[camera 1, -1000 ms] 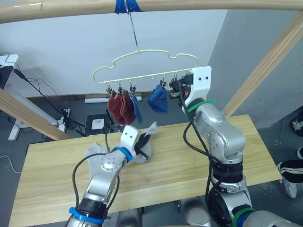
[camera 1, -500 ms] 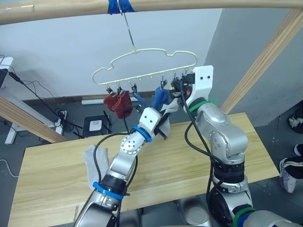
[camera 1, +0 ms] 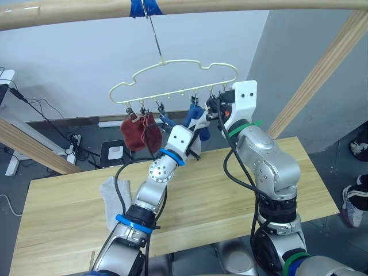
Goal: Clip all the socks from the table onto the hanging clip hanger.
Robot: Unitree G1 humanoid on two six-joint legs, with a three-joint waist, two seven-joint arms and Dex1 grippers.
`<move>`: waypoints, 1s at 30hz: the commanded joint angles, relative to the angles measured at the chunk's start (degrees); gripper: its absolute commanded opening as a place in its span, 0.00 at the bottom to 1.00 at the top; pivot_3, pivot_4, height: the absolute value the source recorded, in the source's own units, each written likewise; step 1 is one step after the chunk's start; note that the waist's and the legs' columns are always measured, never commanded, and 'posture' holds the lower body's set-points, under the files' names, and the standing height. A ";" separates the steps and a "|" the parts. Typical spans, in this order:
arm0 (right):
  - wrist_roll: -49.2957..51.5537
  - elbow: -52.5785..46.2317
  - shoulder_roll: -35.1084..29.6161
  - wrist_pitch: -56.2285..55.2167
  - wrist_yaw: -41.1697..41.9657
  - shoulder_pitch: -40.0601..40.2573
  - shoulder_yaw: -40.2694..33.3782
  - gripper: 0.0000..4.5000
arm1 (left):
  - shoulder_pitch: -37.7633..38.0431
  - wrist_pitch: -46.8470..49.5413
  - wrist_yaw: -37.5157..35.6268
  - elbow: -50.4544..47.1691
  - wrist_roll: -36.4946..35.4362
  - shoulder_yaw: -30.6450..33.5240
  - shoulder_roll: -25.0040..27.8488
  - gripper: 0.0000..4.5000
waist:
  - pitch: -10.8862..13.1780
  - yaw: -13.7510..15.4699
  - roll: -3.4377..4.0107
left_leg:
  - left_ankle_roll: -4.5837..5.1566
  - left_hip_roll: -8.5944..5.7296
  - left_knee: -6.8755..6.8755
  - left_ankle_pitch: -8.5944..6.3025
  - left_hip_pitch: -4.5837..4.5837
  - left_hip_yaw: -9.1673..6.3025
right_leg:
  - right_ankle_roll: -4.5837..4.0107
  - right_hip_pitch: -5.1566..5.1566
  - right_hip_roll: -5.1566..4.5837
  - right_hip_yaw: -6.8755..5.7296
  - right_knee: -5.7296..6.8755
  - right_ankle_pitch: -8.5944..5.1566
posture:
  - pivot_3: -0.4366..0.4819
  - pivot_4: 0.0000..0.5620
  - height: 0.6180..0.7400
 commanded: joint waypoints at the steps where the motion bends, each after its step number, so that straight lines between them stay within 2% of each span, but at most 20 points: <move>1: 0.89 -2.79 0.25 -0.27 0.04 -0.76 0.29 0.02 | -1.09 -1.87 1.26 -1.20 0.86 0.34 -0.27 0.00 | 0.00 -0.07 0.00 | 0.00 0.00 0.00 0.00 0.00 0.00 | 0.00 0.00 0.00 0.00 0.00 0.00 | 0.09 0.42 0.99; 26: 1.09 -3.57 0.73 2.26 -0.08 0.14 1.08 0.02 | -3.00 -1.14 2.72 -0.19 1.28 0.37 -1.62 0.00 | 0.00 -0.86 0.00 | 0.00 -0.01 0.00 0.00 -0.01 -0.01 | 0.00 0.00 0.00 -0.01 0.00 0.00 | 0.09 0.42 0.99; 30: 0.88 -3.69 0.78 2.00 -0.41 0.18 0.93 0.34 | -3.19 -1.05 2.86 -0.03 1.30 0.43 -1.65 0.00 | 0.00 -0.87 0.00 | 0.00 -0.01 0.00 0.00 -0.01 -0.01 | 0.00 0.00 0.00 -0.01 0.00 0.00 | 0.09 0.42 0.99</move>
